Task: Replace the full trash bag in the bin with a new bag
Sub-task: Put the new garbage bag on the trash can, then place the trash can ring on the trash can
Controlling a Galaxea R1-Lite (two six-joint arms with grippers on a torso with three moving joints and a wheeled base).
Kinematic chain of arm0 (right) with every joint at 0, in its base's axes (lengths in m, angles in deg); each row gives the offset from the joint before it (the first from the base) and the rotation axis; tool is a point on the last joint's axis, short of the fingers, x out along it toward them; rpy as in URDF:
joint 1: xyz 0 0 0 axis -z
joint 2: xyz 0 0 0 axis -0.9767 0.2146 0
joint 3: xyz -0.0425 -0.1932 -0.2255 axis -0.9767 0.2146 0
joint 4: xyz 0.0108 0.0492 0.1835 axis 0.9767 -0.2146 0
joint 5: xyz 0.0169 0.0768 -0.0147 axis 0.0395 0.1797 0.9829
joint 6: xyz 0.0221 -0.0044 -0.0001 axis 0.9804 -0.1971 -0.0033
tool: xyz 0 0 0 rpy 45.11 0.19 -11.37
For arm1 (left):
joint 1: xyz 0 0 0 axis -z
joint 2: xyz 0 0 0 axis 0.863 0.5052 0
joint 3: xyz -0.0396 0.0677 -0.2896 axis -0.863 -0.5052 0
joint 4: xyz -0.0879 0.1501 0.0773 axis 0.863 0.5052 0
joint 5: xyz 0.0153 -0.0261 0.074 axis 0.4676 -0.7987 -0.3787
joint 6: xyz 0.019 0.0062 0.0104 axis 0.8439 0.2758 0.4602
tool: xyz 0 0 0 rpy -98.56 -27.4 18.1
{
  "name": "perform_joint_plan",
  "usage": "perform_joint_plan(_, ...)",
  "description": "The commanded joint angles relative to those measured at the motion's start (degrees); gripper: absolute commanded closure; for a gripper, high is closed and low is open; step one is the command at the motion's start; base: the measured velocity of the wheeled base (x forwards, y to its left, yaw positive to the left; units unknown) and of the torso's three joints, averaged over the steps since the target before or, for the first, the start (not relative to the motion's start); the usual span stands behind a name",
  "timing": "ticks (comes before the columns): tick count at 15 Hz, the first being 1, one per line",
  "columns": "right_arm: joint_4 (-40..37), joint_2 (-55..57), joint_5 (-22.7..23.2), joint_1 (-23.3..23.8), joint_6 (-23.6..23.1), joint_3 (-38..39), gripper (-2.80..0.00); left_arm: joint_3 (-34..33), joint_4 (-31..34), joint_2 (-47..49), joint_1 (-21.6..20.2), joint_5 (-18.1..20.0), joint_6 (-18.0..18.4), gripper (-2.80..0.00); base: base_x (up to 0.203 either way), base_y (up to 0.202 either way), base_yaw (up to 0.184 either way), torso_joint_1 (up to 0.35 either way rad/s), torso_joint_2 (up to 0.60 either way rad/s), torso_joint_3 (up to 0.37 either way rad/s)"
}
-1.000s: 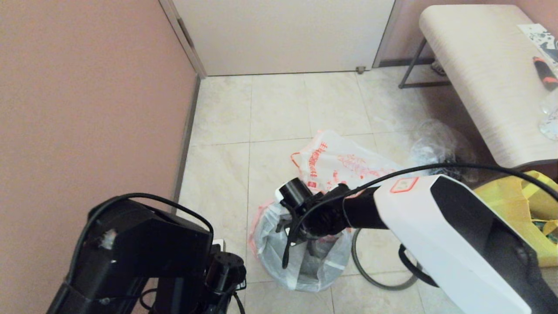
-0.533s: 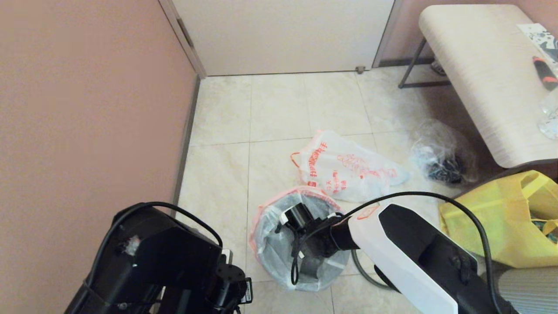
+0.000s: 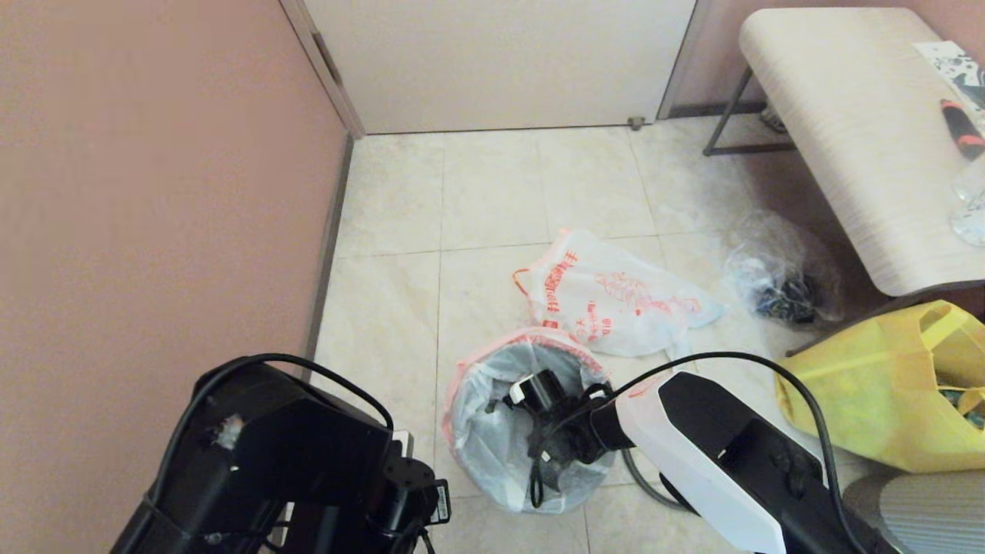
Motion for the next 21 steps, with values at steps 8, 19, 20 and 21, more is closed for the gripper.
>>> perform_joint_plan(8,-17.9,-34.5,17.2,-3.8,25.2,21.4,0.0,-2.2,-0.5,-2.7,0.6,0.2,0.1,0.0,0.0,0.0,0.0,0.0,0.0,0.0)
perform_joint_plan(19,1.3,-17.0,19.2,33.2,8.8,38.4,0.0,-9.5,-0.5,-12.3,-5.1,11.8,13.2,0.0,0.0,0.0,0.0,0.0,0.0,0.0)
perform_joint_plan(20,5.0,-13.4,18.9,34.7,5.2,37.9,0.0,-10.8,-0.5,-12.3,-5.8,14.5,13.9,0.0,0.0,0.0,0.0,0.0,0.0,0.0)
perform_joint_plan(21,8.9,-10.6,18.7,36.3,2.2,37.4,0.0,-12.0,-0.5,-13.3,-5.9,15.8,14.0,0.0,0.0,0.0,0.0,0.0,0.0,0.0)
